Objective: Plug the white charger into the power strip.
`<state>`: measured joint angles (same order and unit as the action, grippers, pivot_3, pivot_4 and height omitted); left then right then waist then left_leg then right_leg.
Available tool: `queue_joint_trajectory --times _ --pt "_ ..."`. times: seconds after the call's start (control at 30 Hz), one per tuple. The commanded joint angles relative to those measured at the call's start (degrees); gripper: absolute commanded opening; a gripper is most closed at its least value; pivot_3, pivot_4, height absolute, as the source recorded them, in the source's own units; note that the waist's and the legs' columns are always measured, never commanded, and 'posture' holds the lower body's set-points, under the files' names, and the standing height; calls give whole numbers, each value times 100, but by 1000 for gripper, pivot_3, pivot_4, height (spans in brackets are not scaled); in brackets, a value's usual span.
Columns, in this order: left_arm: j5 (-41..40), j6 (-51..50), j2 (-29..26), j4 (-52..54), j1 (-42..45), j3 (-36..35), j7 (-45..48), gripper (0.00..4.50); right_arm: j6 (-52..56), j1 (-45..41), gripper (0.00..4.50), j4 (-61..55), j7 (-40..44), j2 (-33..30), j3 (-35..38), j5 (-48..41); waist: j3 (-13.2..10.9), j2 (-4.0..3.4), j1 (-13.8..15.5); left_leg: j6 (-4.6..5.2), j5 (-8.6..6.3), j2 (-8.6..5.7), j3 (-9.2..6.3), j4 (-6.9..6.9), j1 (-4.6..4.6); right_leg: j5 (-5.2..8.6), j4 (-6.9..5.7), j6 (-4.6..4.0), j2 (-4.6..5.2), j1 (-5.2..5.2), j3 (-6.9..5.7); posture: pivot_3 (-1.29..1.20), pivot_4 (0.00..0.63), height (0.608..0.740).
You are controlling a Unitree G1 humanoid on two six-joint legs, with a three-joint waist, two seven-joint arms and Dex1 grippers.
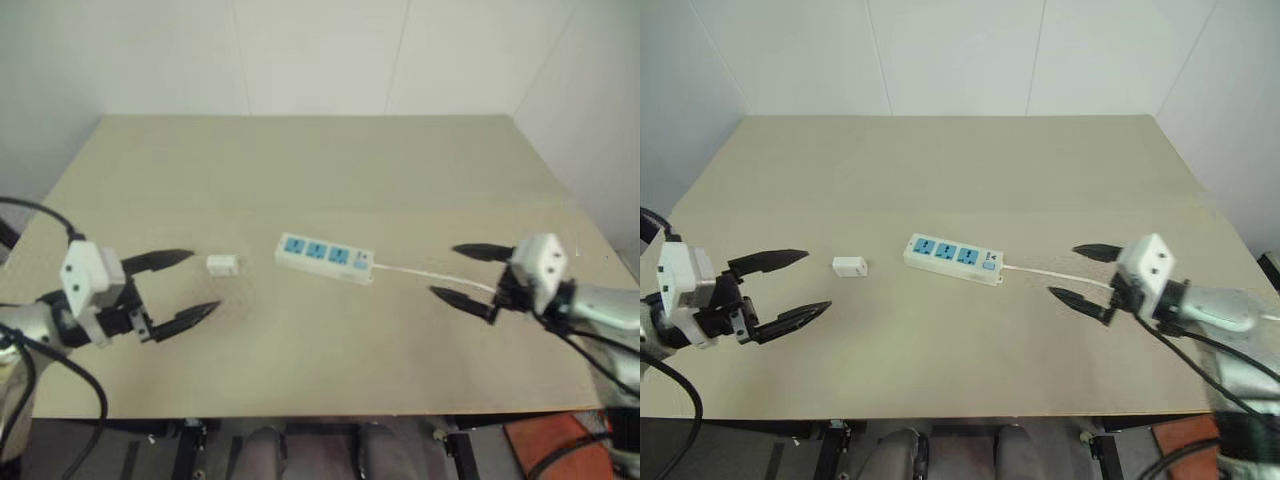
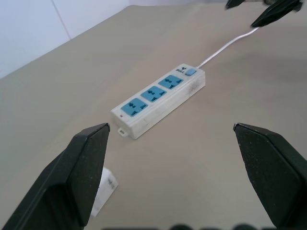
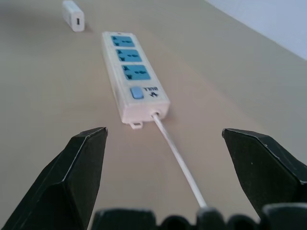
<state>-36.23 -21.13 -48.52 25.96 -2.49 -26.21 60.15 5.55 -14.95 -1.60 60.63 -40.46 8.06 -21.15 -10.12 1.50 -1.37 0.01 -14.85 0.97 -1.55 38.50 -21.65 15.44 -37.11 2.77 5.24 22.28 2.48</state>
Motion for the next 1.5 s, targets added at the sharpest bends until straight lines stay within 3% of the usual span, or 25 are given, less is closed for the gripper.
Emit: queue_joint_trajectory --times 0.03,0.33,0.93,1.43,1.5 --pt "-108 87 13 -26 346 191 -16 4500 -526 -617 4485 606 42 358 -312 187 0 0 1 0 0 0 0 0 -1 0 0 0 0 2 0 0 150 740" --pt "-89 110 173 -194 907 667 46 4500 -1268 -1827 4485 2433 431 1310 -929 484 -1 -1 -1 0 0 0 0 -12 -18 0 4 0 2 22 -1 0 150 740" --pt "-158 35 96 -106 811 604 166 4500 -2435 -3051 4485 5426 565 1930 -1067 1153 -1 -3 -132 -4 2 0 2 -18 -36 -1 -3 -1 2 51 2 0 150 740" --pt "-349 -84 -226 112 190 19 255 4500 -2752 -3187 4485 6150 674 2347 -1111 1364 0 -4 -244 -9 4 3 1 -23 -32 -1 -8 -2 2 55 5 0 150 740" --pt "-369 -93 -269 103 155 -37 272 4500 -2774 -3168 4098 6189 698 2385 -1079 1345 0 -4 -262 -9 4 4 0 -24 -32 -1 -8 -2 1 55 5 0 150 740"
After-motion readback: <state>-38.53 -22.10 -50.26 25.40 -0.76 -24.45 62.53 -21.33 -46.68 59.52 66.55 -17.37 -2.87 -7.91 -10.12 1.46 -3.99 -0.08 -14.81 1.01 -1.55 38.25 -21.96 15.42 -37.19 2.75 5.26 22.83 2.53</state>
